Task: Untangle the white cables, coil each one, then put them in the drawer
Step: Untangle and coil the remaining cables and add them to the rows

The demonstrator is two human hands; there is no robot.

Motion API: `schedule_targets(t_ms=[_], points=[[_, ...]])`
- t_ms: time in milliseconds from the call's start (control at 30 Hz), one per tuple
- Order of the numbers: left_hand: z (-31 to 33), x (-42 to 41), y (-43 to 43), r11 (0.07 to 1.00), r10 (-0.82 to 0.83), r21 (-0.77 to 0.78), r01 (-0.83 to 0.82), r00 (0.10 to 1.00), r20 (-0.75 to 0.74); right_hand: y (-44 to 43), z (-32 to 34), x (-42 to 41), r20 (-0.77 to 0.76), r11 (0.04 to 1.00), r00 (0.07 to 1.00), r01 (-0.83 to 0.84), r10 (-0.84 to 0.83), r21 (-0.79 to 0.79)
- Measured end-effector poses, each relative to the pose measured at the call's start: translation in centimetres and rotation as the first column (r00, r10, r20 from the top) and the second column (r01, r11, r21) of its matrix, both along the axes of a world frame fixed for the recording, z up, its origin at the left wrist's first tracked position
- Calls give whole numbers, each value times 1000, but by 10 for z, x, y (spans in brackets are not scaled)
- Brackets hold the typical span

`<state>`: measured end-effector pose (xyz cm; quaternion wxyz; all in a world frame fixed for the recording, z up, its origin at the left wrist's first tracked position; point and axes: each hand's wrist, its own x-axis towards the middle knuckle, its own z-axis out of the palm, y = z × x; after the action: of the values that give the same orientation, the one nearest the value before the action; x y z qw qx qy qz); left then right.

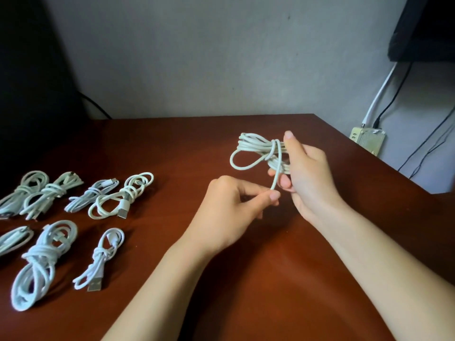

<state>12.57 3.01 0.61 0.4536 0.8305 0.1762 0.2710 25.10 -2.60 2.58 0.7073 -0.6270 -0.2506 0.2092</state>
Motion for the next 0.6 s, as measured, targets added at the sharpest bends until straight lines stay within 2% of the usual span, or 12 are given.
schedule_targets(t_ms=[133,200,333,400,600], points=[[4,-5,11,941,-144,-310,137,990,-2,-2,4,-1,-72,996,994,-85,87,34],[5,-7,13,895,-206,-407,185,979,-9,-3,4,-2,-113,991,985,-128,131,31],[4,-9,17,877,-240,-436,199,970,-39,-7,9,-3,-236,955,926,-279,295,102],[3,-10,20,870,-224,-456,185,974,-32,-8,10,-2,-260,937,900,-339,350,86],[-1,-15,30,726,-198,-666,171,980,36,-11,12,-2,-254,854,816,-507,520,119]])
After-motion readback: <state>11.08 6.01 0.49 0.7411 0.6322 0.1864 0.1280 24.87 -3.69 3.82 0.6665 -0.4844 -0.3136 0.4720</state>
